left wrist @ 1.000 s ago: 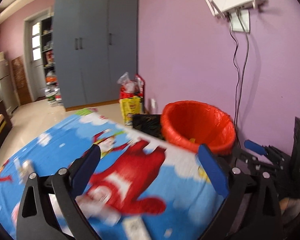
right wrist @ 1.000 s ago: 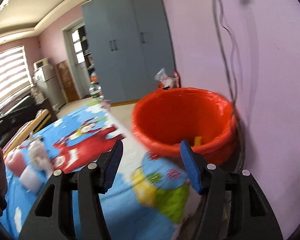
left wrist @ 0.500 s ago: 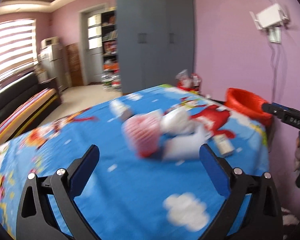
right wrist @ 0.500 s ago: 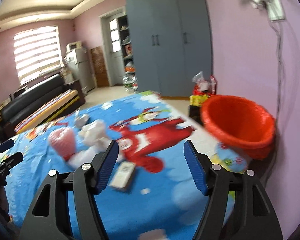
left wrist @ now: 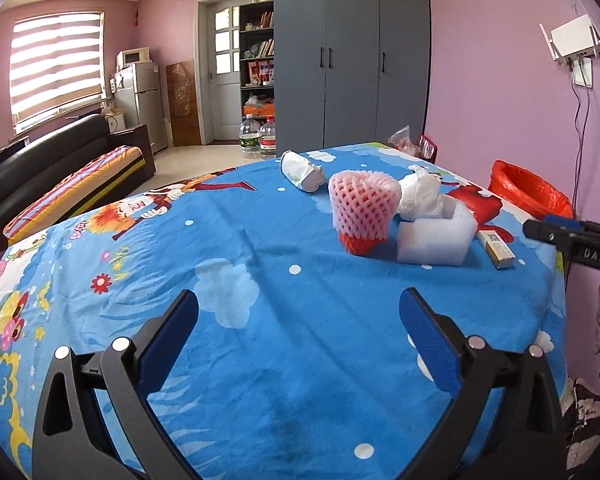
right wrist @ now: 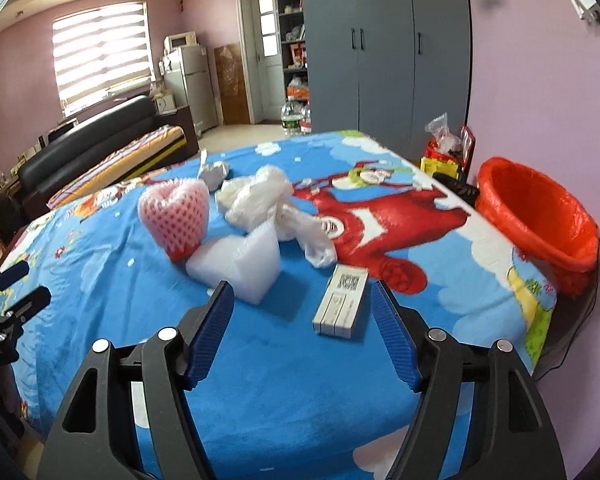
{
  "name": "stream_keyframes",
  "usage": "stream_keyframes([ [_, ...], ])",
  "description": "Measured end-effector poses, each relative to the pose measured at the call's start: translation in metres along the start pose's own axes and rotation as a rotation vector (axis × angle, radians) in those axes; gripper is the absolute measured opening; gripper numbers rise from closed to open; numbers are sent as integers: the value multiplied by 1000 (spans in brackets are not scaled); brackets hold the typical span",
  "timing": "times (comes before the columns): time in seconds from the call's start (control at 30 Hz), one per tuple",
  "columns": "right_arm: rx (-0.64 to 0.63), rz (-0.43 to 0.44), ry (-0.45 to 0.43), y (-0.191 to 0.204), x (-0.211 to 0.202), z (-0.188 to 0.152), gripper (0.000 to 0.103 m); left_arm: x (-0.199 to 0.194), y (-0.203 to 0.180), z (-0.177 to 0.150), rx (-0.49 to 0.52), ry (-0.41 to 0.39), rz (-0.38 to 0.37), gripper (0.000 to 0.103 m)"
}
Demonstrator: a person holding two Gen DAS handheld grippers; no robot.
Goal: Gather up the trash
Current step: 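Grasp the white cigarette box with the right tool while the left tool grasps a foam sheet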
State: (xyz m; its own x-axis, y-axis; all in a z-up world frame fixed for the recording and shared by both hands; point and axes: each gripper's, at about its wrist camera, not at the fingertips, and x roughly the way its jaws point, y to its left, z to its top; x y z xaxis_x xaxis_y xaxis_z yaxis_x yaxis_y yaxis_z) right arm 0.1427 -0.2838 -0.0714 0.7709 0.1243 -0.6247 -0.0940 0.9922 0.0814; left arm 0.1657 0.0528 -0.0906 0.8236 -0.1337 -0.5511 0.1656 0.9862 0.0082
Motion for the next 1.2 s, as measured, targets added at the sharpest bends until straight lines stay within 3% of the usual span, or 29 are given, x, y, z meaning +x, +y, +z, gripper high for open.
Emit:
stream_keyframes([
  [0.7,14,-33,82,-26,73,-18,65,36,-52,-2,92,79,-55,98],
  [0.8,8,-11,78,-34,76,-20,49,41,-68,1,118,87,-74,98],
  [0.87,-7,-5,70,-38,74,-21,34,44,-80,4,143,87,-81,98],
  [1.2,38,22,-46,-79,33,-16,33,78,-139,20,170,104,-167,98],
])
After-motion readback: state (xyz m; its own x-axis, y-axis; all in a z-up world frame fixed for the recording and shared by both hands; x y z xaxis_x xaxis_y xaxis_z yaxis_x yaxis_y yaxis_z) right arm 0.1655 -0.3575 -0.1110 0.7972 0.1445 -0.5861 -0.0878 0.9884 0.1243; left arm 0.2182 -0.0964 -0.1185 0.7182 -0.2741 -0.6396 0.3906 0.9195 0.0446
